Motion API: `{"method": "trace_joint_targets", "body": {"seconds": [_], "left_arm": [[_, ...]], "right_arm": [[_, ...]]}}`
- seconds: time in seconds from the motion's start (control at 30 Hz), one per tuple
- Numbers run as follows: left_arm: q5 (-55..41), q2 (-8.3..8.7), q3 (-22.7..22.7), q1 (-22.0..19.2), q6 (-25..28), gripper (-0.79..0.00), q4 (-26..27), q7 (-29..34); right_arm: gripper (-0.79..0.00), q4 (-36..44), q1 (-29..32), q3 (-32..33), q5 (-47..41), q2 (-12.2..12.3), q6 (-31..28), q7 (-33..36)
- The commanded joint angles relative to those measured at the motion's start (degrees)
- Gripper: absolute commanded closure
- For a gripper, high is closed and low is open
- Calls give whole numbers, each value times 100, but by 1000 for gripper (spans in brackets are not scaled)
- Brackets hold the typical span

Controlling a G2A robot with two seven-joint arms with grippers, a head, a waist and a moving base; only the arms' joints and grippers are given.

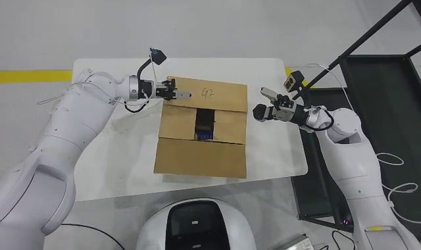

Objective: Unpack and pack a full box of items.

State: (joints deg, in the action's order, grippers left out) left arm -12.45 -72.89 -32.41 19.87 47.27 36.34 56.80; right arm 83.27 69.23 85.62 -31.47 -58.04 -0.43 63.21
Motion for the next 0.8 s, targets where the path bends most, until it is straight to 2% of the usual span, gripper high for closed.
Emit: {"method": "trace_joint_targets", "body": {"seconds": [0.0,0.17,0.23,0.37,0.5,0.63,0.77], "left_arm": [[0,0,0,0,0,-785,0,0],[0,0,0,0,0,-785,0,0],[0,0,0,0,0,-785,0,0],[0,0,0,0,0,-785,0,0],[0,0,0,0,0,-785,0,0],[0,0,0,0,0,-785,0,0],[0,0,0,0,0,-785,0,0]], "right_arm": [[-785,0,0,0,0,0,0,0],[-785,87,47,-20,20,1,32,-63],[-785,130,117,-4,114,31,77,230],[-785,60,454,115,483,112,89,649],[-785,16,819,111,928,155,-19,581],[-785,-234,1053,-75,469,100,149,335],[-785,-237,1084,-422,321,59,478,477]]}}
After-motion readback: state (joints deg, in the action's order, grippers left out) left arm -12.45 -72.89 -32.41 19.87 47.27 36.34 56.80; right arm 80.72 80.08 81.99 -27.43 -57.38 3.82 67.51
